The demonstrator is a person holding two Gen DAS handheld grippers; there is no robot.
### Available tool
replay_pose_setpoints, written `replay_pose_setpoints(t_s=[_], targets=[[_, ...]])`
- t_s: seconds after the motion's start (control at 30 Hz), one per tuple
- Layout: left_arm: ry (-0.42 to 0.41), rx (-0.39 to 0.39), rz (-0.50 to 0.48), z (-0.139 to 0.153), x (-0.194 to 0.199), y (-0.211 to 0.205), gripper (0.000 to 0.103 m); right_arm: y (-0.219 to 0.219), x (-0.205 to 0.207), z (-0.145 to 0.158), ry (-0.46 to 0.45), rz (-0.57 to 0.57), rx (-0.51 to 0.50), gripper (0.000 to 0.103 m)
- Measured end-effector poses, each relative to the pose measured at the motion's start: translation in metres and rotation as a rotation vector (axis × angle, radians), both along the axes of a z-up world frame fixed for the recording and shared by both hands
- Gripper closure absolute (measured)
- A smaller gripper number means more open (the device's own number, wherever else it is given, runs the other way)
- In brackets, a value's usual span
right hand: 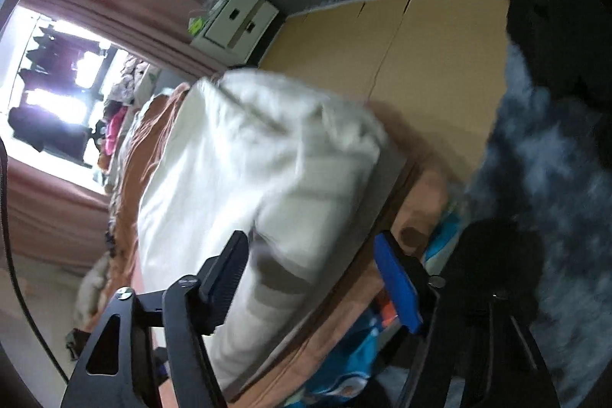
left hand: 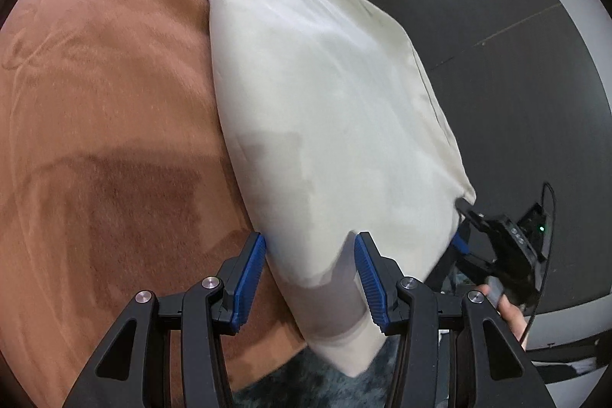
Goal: Fold large clothes
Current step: 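Lower the folded jacket onto the bed corner with both grippers, then open both grippers and pull them back from the folded jacket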
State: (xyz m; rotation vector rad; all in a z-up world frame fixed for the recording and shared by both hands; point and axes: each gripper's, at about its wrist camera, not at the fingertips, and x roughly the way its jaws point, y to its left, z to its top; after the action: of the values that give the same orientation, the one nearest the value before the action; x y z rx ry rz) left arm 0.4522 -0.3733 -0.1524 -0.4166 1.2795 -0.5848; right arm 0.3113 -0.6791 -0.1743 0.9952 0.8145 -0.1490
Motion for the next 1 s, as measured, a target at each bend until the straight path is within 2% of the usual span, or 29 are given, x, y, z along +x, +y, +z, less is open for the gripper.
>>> replay_pose_setpoints(t_s=[0.03,0.13,0.17,0.2,0.3,0.47,0.53,0.6,0.7,0.8,0.87,0.97,1.0], targets=[[0.006,-0.005,0.003,-0.001,-0.002,0.000,0.052,0.000,0.002,-0.006,-0.002,0.001,0.022,0.037],[0.053,-0.030,0.008,-0.005,-0.007,-0.002,0.053,-0.004,0.003,-0.017,-0.024,-0.029,0.070,0.060],[0.059,-0.030,0.005,-0.006,-0.007,-0.004,0.053,-0.006,0.001,-0.017,-0.033,-0.043,0.073,0.073],[0.060,-0.025,-0.001,-0.005,-0.012,-0.004,0.053,-0.006,0.002,-0.014,-0.039,-0.044,0.069,0.078],[0.064,-0.023,-0.018,-0.002,-0.023,-0.003,0.053,-0.003,0.005,-0.001,-0.046,-0.034,0.002,0.085],[0.088,-0.054,-0.028,-0.007,-0.025,-0.019,0.053,-0.012,0.014,0.009,-0.024,-0.045,-0.031,0.087],[0.072,-0.015,-0.034,-0.004,-0.030,-0.019,0.052,-0.009,0.016,0.010,0.017,-0.039,-0.047,0.082],[0.055,-0.003,-0.037,0.002,-0.032,-0.017,0.052,0.000,0.010,0.017,0.053,-0.042,-0.089,0.065],[-0.013,0.005,-0.014,0.027,-0.028,-0.002,0.052,0.006,-0.002,0.028,0.043,-0.018,-0.121,0.047],[-0.063,0.020,0.007,0.049,-0.036,0.014,0.052,0.014,-0.016,0.043,0.036,0.000,-0.153,0.042],[-0.075,0.019,0.016,0.058,-0.040,0.019,0.052,0.019,-0.025,0.055,0.029,0.011,-0.173,0.034],[-0.104,0.025,0.018,0.073,-0.054,0.033,0.052,0.030,-0.039,0.074,0.004,0.023,-0.205,0.032],[-0.120,0.031,0.018,0.079,-0.059,0.036,0.051,0.034,-0.044,0.081,0.001,0.027,-0.220,0.026]])
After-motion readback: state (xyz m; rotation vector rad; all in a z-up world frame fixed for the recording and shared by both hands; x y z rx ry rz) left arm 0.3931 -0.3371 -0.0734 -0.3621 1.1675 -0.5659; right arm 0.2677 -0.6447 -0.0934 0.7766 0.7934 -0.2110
